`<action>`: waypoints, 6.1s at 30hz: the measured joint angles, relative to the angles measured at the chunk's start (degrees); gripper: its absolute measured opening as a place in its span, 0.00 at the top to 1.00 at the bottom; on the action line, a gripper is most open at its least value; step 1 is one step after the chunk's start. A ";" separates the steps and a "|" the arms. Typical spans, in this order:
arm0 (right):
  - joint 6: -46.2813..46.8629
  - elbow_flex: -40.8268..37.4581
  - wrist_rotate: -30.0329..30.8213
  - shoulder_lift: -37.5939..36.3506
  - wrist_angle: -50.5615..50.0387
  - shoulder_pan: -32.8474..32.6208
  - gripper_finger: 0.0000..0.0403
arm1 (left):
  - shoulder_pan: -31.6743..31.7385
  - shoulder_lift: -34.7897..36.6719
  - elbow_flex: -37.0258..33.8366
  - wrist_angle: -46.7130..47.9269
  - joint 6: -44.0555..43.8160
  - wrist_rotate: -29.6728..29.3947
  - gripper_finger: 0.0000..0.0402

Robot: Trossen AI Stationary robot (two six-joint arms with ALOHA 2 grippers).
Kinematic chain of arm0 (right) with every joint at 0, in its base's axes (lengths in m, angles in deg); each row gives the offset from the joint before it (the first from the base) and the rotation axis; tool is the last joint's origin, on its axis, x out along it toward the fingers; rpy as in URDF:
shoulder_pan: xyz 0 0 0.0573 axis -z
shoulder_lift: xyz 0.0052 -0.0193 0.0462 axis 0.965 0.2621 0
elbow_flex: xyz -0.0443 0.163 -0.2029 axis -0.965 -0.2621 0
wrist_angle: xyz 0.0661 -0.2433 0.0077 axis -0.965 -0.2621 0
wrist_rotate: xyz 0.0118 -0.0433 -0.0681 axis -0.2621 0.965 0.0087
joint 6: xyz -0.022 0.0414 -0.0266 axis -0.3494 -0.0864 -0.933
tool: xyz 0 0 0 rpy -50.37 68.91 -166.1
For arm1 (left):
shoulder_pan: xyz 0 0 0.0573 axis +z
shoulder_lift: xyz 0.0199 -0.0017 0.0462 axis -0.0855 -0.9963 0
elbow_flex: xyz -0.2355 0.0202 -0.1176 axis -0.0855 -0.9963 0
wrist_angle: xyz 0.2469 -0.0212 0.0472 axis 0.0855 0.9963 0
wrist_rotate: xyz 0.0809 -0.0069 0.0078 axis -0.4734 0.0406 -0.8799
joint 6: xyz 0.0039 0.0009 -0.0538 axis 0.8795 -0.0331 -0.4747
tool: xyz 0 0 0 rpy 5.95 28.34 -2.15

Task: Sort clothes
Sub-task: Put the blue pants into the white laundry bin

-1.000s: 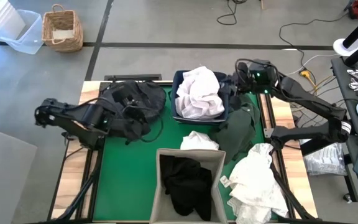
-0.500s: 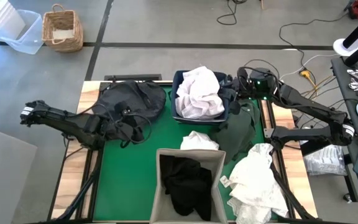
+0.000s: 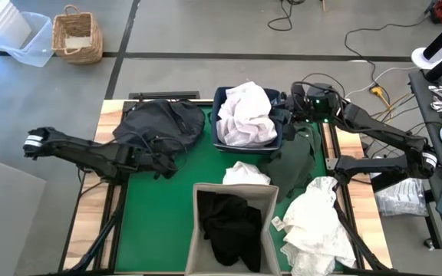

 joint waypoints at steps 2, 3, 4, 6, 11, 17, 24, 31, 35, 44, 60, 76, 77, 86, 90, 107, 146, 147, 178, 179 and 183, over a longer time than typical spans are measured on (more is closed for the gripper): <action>0.04 0.00 0.01 0.18 -0.04 0.00 0.52 | 0.13 -1.29 -0.27 -0.22 -0.57 -0.09 0.36; 0.06 0.00 0.01 0.28 -0.02 0.00 0.52 | 0.13 -1.94 -0.36 -0.39 -0.68 -0.09 0.36; 0.06 0.00 0.01 0.39 0.00 0.00 0.52 | 0.13 -2.60 -0.37 -0.46 -0.68 -0.11 0.36; 0.06 0.00 0.01 0.62 0.00 0.00 0.51 | 0.13 -3.76 -0.37 -0.69 -0.57 -0.28 0.36; 0.00 0.00 0.01 0.81 0.01 0.00 0.52 | 0.13 -6.71 -0.66 -0.69 -0.38 -0.33 0.36; -0.01 0.00 0.01 0.81 0.00 0.00 0.51 | 2.00 -10.20 -3.49 -0.86 -0.92 -6.75 0.36; 0.63 -0.03 0.01 0.81 -0.01 0.00 0.51 | 2.71 -12.12 -4.75 -6.91 7.02 -6.76 0.36; 0.58 -0.79 0.01 0.79 -0.02 0.00 0.51 | 3.41 -12.16 -4.96 -8.11 12.44 -5.38 0.36; 0.58 -1.43 0.01 0.79 -0.04 0.00 0.51 | 4.73 -12.68 -5.96 -7.99 14.51 -3.21 0.36; 0.58 -1.88 0.01 0.79 -0.04 0.00 0.51 | 5.29 -14.01 -9.89 -9.00 14.72 -1.90 0.36; 0.58 -1.88 0.01 0.79 -0.04 0.00 0.51 | 7.63 -13.98 -11.59 -13.96 13.31 -3.34 0.65; 0.55 -1.88 0.00 0.79 -0.07 0.01 0.51 | 7.52 -13.91 -8.42 -14.61 13.16 -3.59 0.99; 0.55 -1.88 0.01 0.79 -0.07 0.00 0.51 | 7.52 -13.91 -7.90 -14.46 13.21 -4.25 0.99; 0.58 -1.88 -0.01 0.79 -0.07 0.00 0.51 | 6.53 -12.17 -0.57 -6.90 13.89 -10.26 1.00; 0.58 -1.92 -0.01 0.79 -0.07 0.00 0.51 | 5.40 -10.80 2.67 -5.28 15.72 -12.98 1.00; 0.08 -2.64 -0.01 0.79 -0.07 0.00 0.51 | 2.72 -4.94 17.15 5.51 20.10 -22.25 1.00; 5.54 -1.65 0.00 -9.12 -3.71 -2.34 0.65 | -2.39 -6.73 42.08 5.91 39.66 -30.47 1.00; 5.69 -1.32 0.01 -9.18 -3.72 -2.64 0.65 | -2.57 -6.95 42.70 5.90 40.18 -30.62 1.00; -1.58 4.31 0.05 -9.25 -5.68 -4.87 0.69 | -15.84 -29.13 87.62 5.83 64.72 -43.99 1.00; -1.70 4.31 0.05 -9.29 -5.70 -4.89 0.69 | -16.28 -30.27 89.93 5.88 65.92 -44.06 1.00; -2.13 4.31 0.05 -9.63 -5.81 -4.87 0.68 | -17.86 -34.97 99.46 5.60 70.52 -44.09 1.00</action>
